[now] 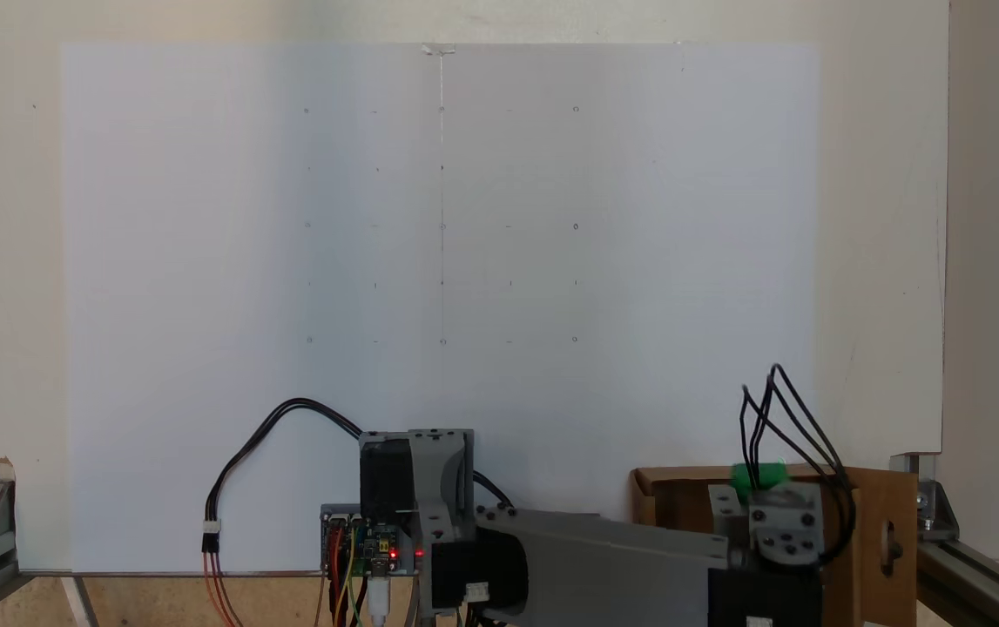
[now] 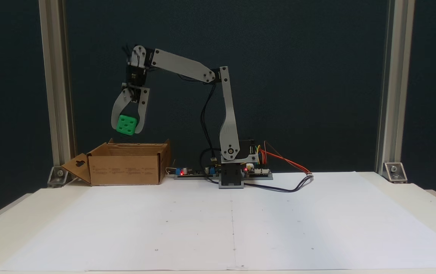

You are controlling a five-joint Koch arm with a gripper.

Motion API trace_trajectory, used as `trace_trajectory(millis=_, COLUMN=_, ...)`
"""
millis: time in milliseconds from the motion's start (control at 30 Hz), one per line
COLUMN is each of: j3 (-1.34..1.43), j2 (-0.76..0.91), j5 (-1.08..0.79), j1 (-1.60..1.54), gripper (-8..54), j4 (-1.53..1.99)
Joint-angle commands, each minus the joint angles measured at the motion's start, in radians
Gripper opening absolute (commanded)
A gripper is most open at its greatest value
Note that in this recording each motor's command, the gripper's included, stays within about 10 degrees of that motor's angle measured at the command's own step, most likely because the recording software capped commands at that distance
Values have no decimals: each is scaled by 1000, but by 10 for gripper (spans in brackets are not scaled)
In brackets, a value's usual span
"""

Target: Grasp a green dice and put it in the bin.

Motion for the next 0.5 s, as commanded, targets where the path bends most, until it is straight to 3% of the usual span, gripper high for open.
trace_trajectory(millis=0, j3=-60, j2=-14, j5=37, j1=57, gripper=115, j4=-17)
trace_trajectory(millis=467, j3=-60, j2=-256, j5=17, j1=209, gripper=115, j4=-110)
